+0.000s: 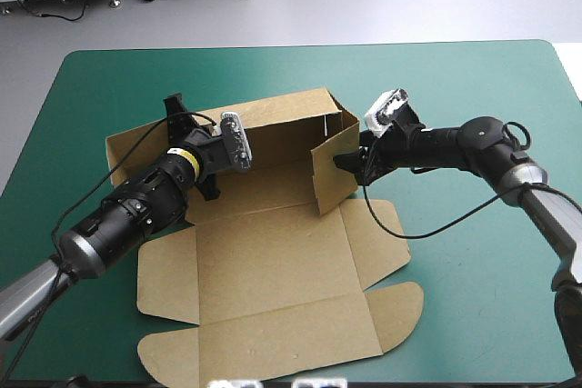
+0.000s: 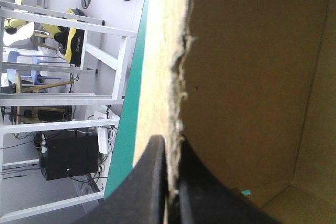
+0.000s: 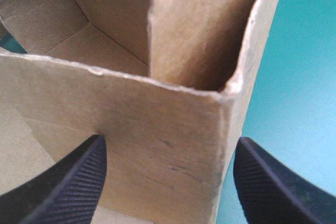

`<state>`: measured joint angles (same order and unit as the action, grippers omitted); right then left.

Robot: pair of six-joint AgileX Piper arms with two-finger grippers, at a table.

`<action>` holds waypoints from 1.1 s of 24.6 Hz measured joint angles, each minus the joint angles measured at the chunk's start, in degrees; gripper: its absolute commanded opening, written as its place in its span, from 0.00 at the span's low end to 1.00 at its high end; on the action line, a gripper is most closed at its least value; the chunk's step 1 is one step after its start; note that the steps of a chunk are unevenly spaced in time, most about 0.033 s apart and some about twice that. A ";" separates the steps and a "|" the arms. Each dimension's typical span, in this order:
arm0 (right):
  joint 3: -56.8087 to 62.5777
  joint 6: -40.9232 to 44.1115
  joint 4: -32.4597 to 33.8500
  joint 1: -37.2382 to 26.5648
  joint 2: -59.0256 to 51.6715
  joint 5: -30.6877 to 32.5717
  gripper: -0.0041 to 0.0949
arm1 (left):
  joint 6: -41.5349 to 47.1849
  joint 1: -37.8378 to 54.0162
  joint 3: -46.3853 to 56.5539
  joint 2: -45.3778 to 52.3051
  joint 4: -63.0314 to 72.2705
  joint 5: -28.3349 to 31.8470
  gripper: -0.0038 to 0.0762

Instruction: Fold the box

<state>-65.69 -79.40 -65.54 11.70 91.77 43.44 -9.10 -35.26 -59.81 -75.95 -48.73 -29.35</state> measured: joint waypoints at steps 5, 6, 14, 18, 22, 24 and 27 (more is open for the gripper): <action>0.00 0.47 0.59 6.26 0.05 -8.28 0.65 | 0.18 0.00 0.00 -0.03 -0.20 0.00 0.04; 0.00 2.47 2.06 7.85 0.05 -10.69 0.64 | 0.22 0.00 0.00 -0.03 -0.20 0.00 0.04; 0.00 16.64 11.88 13.02 0.05 -19.72 0.51 | 0.29 0.00 0.00 -0.16 -0.24 0.00 0.04; 0.00 20.22 15.12 14.00 0.05 -22.73 0.51 | 0.52 0.00 0.00 -0.21 -0.47 -0.05 0.04; 0.00 24.26 17.73 14.45 0.05 -24.59 0.51 | 0.64 0.00 0.00 -0.23 -0.64 -0.05 0.04; 0.00 25.06 18.02 14.53 0.05 -25.29 0.50 | 0.85 0.00 0.00 -0.42 -0.74 -0.05 0.04; 0.02 27.41 18.28 15.35 0.05 -27.66 0.44 | 2.02 0.00 0.00 -0.98 -1.80 0.01 0.04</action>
<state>-65.67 -52.00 -47.26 27.05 91.83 15.78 -7.08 -35.26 -59.81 -76.93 -50.53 -29.35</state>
